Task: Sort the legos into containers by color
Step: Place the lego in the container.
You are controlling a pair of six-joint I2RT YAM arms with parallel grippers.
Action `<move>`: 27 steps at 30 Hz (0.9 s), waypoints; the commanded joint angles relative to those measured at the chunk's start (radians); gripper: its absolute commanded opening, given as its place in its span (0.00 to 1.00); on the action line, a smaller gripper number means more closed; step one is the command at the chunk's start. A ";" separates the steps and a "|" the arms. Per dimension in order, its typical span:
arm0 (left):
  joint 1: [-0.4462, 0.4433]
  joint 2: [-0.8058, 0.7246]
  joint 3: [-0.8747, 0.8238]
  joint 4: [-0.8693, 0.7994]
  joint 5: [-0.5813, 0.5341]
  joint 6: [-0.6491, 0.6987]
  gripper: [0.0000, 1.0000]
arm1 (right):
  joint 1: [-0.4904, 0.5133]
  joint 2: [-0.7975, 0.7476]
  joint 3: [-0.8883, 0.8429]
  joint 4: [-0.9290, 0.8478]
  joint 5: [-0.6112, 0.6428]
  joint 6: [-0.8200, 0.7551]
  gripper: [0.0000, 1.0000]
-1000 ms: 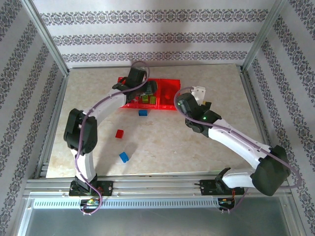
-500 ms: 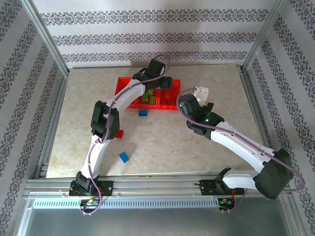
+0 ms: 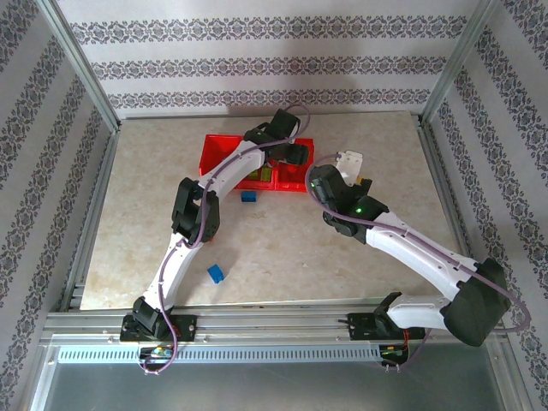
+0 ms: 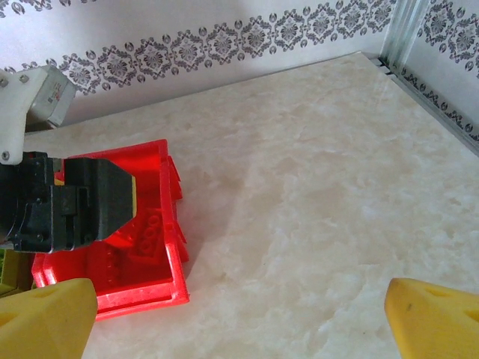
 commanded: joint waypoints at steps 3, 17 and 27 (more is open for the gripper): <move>-0.010 0.019 0.044 -0.040 0.022 0.019 0.69 | 0.013 -0.022 -0.009 0.003 0.036 0.004 0.98; -0.012 -0.033 0.045 -0.056 0.006 -0.010 0.77 | 0.015 -0.032 -0.013 0.005 0.044 -0.004 0.98; -0.009 -0.368 -0.379 0.162 -0.115 -0.075 0.81 | 0.054 0.009 0.013 0.030 0.054 -0.062 0.98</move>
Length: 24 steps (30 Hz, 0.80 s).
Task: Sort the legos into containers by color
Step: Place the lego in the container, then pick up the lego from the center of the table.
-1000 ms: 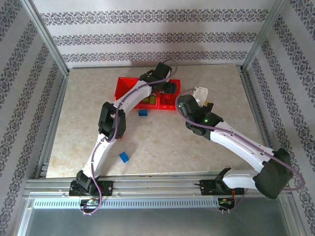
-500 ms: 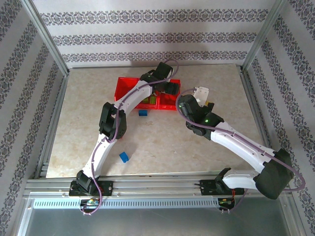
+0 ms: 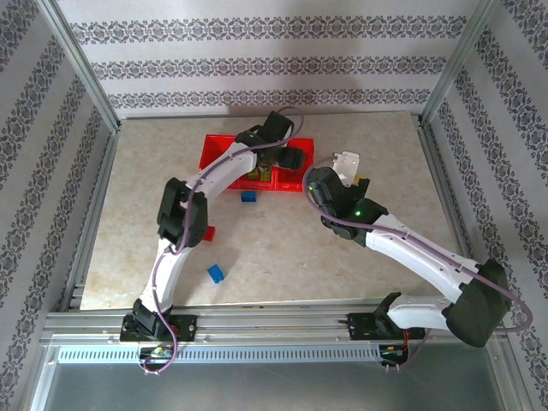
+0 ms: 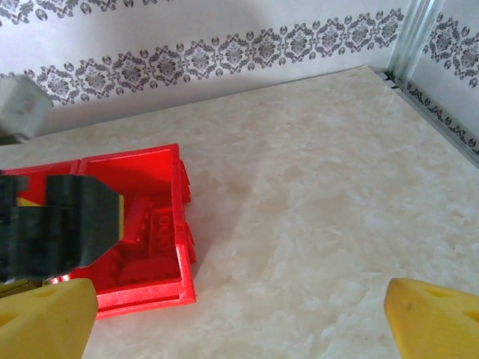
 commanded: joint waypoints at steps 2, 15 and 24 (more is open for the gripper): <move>-0.004 -0.231 -0.201 0.169 -0.101 -0.055 0.82 | 0.021 0.032 0.024 0.024 0.022 -0.038 0.98; 0.154 -0.706 -0.843 0.356 -0.234 -0.246 1.00 | 0.101 0.221 0.157 0.047 -0.153 -0.102 0.98; 0.395 -0.897 -1.202 0.400 -0.167 -0.426 1.00 | 0.187 0.456 0.351 0.010 -0.380 -0.167 0.92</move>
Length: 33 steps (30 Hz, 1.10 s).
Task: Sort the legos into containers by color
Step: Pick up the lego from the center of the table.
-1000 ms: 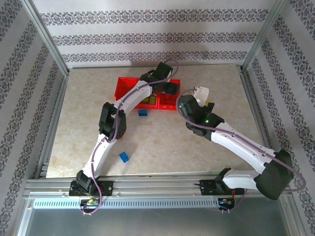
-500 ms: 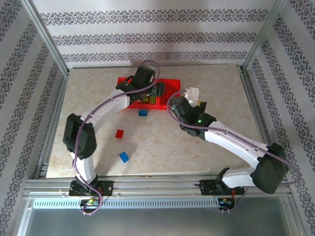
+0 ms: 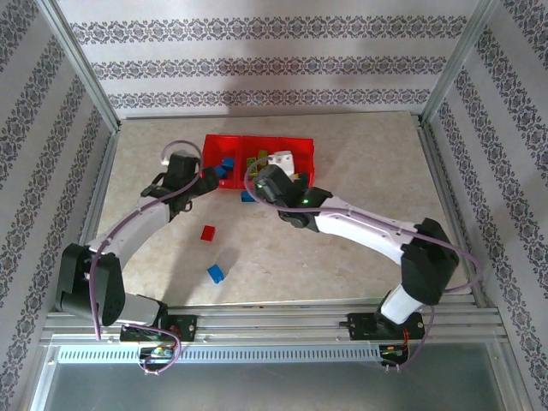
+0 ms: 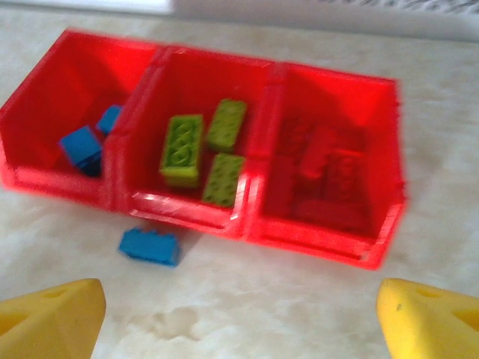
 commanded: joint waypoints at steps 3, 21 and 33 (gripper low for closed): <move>0.119 -0.053 -0.149 0.087 0.086 -0.151 1.00 | 0.060 0.161 0.185 -0.090 -0.158 -0.072 0.90; 0.314 -0.118 -0.270 0.090 0.065 -0.168 1.00 | 0.131 0.651 0.731 -0.428 -0.411 -0.100 0.86; 0.358 -0.161 -0.298 0.085 0.071 -0.153 1.00 | 0.146 0.874 1.048 -0.611 -0.429 -0.127 0.86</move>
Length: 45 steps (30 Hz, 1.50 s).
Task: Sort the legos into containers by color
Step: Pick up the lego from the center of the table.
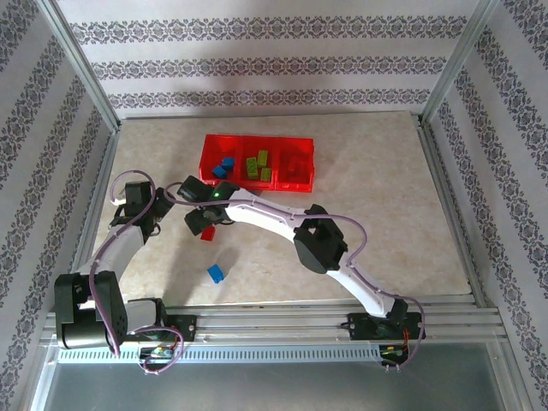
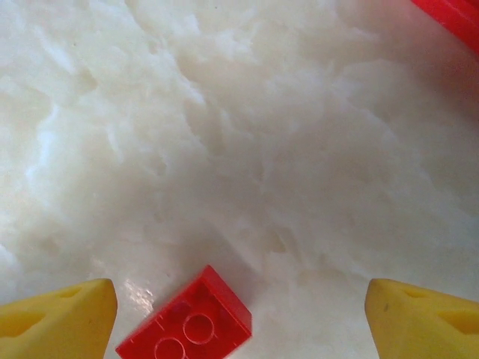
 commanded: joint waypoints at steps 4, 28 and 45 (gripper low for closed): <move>0.018 -0.012 -0.022 0.012 0.004 0.010 1.00 | 0.010 0.092 0.119 -0.132 0.001 -0.022 0.86; 0.020 -0.007 -0.021 0.026 0.027 0.010 1.00 | 0.011 0.056 0.035 -0.159 -0.015 -0.015 0.57; 0.020 -0.012 -0.013 0.015 0.030 0.018 1.00 | 0.000 -0.025 -0.056 -0.106 0.007 -0.022 0.22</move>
